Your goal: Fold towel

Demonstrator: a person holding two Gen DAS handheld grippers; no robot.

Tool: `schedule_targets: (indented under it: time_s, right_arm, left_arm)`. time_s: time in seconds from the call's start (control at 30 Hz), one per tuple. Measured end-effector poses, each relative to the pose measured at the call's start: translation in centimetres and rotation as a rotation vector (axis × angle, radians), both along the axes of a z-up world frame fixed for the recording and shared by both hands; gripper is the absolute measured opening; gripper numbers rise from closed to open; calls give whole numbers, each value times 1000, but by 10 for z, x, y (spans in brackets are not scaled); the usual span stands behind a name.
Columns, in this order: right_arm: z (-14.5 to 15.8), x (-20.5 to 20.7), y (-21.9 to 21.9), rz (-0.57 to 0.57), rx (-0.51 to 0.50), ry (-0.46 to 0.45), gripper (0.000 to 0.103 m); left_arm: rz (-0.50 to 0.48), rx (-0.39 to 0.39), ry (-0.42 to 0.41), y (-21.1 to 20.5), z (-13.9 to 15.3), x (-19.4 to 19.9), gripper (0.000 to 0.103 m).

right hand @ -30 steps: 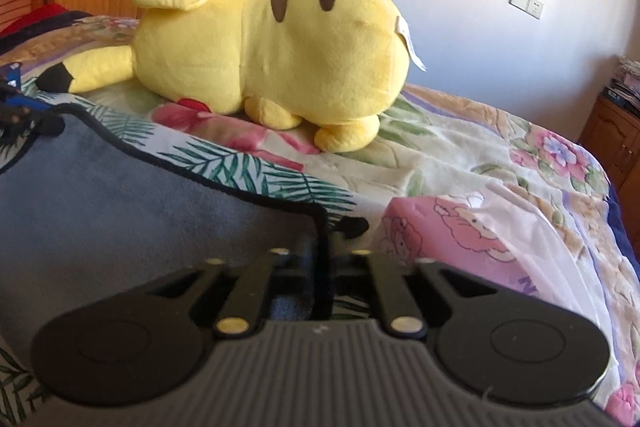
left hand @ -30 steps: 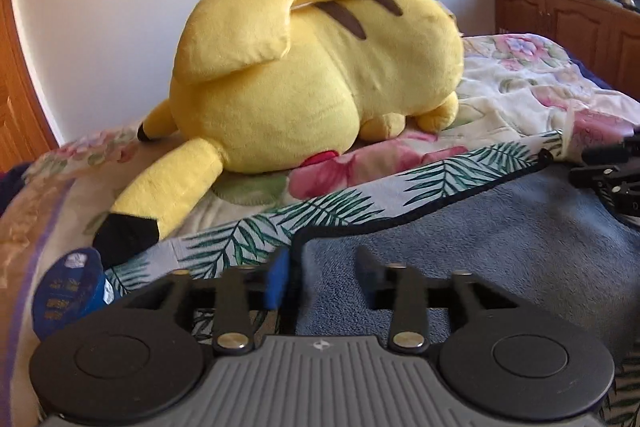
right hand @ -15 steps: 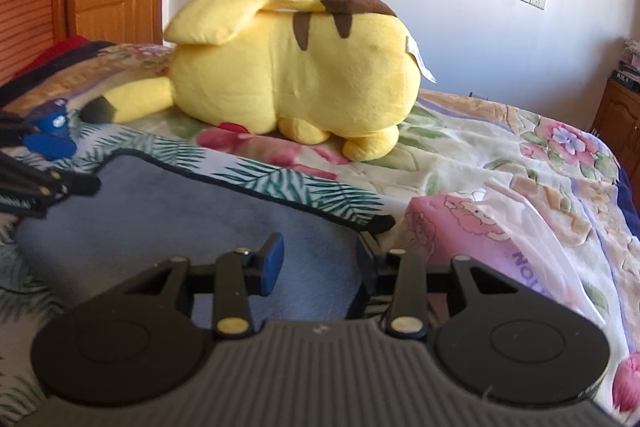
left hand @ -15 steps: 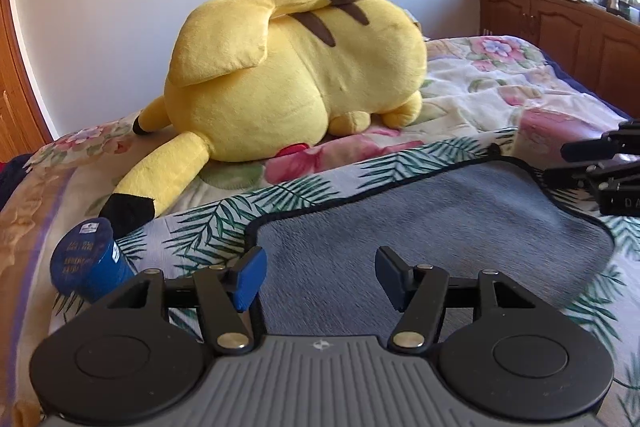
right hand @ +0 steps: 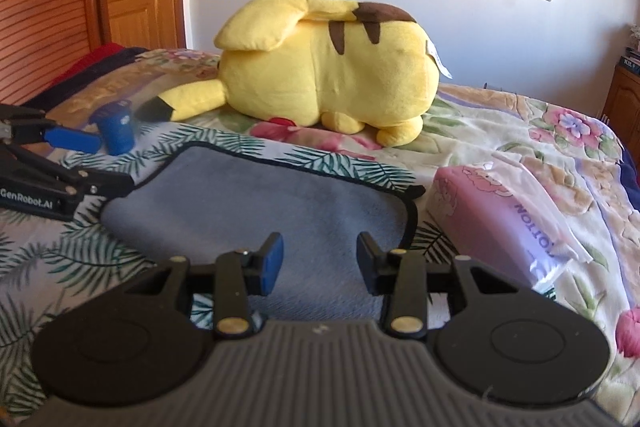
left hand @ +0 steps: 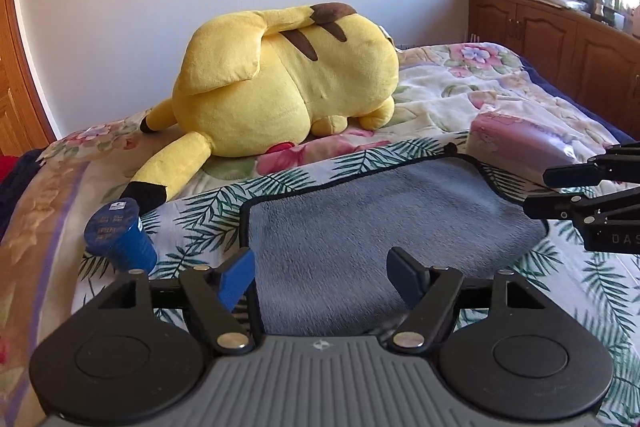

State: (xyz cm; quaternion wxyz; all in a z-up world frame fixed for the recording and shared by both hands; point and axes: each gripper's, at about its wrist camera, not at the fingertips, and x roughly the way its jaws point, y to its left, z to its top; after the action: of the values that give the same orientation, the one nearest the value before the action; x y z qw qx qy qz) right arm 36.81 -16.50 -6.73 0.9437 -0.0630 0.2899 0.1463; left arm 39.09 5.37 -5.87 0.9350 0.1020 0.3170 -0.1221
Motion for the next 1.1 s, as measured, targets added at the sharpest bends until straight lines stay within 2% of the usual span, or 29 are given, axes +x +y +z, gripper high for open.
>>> schedule_targets:
  time_s: [0.13, 0.37, 0.57, 0.7, 0.8, 0.83, 1.1]
  right_arm:
    - [10, -17, 0, 11, 14, -7, 42]
    - [36, -44, -6, 6, 32, -25, 44]
    - [56, -70, -13, -8, 48, -45, 61]
    - [63, -90, -19, -28, 60, -56, 89]
    - [64, -103, -22, -42, 62, -57, 101]
    - [65, -108, -23, -47, 64, -56, 103]
    - [71, -143, -27, -77, 92, -53, 103]
  left_arm:
    - [-6, 18, -10, -5, 10, -18, 62]
    - [-22, 5, -41, -15, 40, -57, 70]
    - [-31, 0, -76, -26, 57, -92, 79]
    - [-39, -2, -103, -32, 66, -115, 86]
    - [-35, -20, -110, -34, 72, -132, 87]
    - [-34, -26, -109, -34, 74, -137, 87]
    - [11, -48, -133, -35, 86, -182, 87]
